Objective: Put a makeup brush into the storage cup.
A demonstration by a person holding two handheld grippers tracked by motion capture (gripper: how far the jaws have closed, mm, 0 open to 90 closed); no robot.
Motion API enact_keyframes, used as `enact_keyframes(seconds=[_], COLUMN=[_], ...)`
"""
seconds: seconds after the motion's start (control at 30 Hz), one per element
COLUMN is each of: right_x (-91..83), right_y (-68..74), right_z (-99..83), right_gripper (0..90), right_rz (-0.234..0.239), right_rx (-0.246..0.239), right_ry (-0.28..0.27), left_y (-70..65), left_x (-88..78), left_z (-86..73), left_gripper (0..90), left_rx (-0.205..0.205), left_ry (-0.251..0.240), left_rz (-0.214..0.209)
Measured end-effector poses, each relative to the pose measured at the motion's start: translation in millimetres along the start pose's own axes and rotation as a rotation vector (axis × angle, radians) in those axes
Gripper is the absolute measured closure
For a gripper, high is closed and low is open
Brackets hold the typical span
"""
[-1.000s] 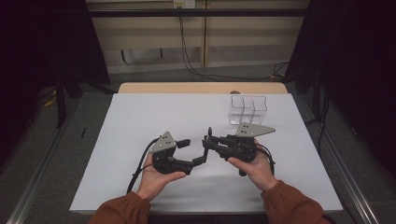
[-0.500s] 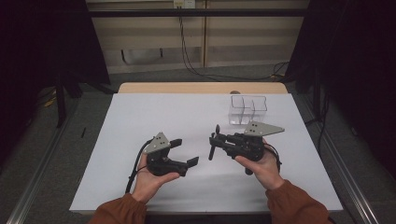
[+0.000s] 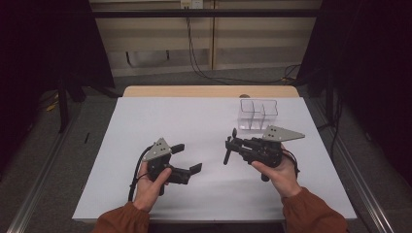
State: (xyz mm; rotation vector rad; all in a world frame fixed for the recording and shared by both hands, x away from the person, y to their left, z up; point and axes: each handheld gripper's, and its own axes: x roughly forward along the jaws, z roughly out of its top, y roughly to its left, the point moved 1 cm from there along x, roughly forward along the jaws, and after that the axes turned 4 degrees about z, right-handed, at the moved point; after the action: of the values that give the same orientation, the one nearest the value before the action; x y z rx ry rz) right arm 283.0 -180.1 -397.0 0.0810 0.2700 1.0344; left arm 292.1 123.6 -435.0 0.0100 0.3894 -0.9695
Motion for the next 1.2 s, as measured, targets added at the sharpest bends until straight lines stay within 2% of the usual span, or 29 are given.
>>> enact_keyframes(seconds=[0.1,0.13,0.2,0.27,0.63,0.73,0.77,0.83,0.93,1.13,1.2], right_x=[-3.8,-4.8,-5.8,-8.3,-23.4,-27.4,-27.4,-31.2,-35.0,-42.1,-44.5], right_y=[-1.8,-2.1,-2.8,-3.9,-10.1,-11.9,-11.9,-13.8,-14.9,-18.0,-19.5], right_z=[-0.4,-0.5,-0.6,-0.9,-4.9,-5.7,-5.7,-5.7,-5.2,-4.7,-5.0], right_gripper=[77.5,77.5,77.5,77.5,77.5,77.6,77.6,77.6,77.5,77.6,77.5], right_rz=[-0.009,-0.013,-0.014,-0.021,-0.055,-0.064,-0.064,-0.075,-0.079,-0.102,-0.111], right_rx=[0.003,0.005,0.006,0.010,0.022,0.022,0.022,0.025,0.022,0.018,0.020], right_ry=[-0.002,-0.002,-0.004,-0.005,-0.008,-0.009,-0.009,-0.009,-0.015,-0.018,-0.018], left_y=[1.5,3.0,3.8,6.1,17.6,17.6,18.4,23.4,26.7,32.9,33.3], left_x=[-4.2,-7.3,-9.2,-12.6,-38.6,-44.8,-46.7,-55.7,-62.0,-78.4,-85.3], left_z=[-0.1,-0.2,-0.4,-0.8,-6.8,-8.4,-8.9,-12.1,-14.9,-21.3,-24.4], left_gripper=[3.9,3.9,3.9,3.9,1.3,1.3,1.3,1.3,2.2,2.0,2.0], left_rx=[0.015,0.001,-0.002,0.011,-0.003,0.015,0.015,-0.002,0.000,-0.005,-0.008], left_ry=[-0.003,-0.012,-0.023,-0.024,-0.071,-0.072,-0.072,-0.084,-0.078,-0.079,-0.102], left_rz=[0.025,0.024,0.035,0.049,0.132,0.154,0.154,0.184,0.178,0.208,0.217])
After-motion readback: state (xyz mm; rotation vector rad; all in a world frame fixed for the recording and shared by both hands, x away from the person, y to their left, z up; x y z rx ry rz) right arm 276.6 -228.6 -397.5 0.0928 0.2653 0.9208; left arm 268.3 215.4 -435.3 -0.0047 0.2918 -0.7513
